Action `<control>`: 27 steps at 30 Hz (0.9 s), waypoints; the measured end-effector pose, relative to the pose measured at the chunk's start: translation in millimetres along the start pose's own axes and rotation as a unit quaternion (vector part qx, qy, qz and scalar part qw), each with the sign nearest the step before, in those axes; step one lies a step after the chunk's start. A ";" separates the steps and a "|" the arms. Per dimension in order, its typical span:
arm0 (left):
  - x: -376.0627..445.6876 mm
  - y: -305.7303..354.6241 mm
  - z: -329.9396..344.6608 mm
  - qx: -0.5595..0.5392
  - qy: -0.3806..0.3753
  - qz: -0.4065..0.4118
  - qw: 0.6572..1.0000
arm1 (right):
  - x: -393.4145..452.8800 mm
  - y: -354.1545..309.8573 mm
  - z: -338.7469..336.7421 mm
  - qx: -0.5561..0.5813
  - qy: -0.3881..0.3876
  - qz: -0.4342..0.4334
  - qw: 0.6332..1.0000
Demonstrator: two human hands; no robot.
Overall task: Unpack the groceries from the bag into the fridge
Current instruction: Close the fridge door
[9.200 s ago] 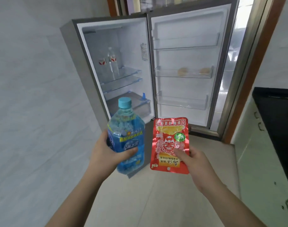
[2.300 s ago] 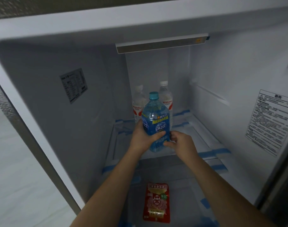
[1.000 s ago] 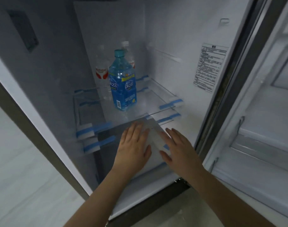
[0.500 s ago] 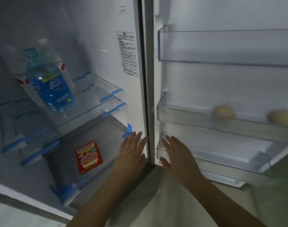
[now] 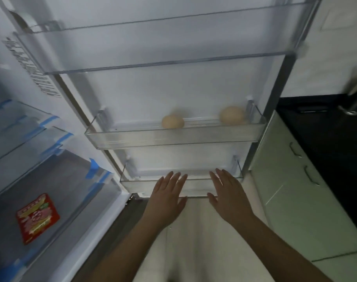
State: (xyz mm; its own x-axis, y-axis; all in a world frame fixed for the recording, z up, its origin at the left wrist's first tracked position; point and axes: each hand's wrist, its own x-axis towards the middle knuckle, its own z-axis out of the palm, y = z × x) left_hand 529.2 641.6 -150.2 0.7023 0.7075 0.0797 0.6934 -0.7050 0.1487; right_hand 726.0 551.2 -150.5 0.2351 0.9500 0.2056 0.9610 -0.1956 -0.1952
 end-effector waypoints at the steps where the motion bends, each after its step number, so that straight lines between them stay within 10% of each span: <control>1: 4.0 4.8 5.3 0.009 -0.004 0.006 1.000 | -0.5 6.3 1.0 -0.004 -0.003 0.011 1.000; 27: -30.7 40.3 32.1 0.053 -0.063 -0.069 0.994 | -56.7 5.4 11.2 -0.052 -0.040 0.018 0.998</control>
State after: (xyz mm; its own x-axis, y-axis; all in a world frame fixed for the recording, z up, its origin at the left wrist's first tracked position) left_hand 540.7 589.9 -178.4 0.6092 0.7909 -0.0587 0.7930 -0.6075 0.0448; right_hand 716.2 499.0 -174.0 0.2620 0.9574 0.1214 0.9629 -0.2510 -0.0991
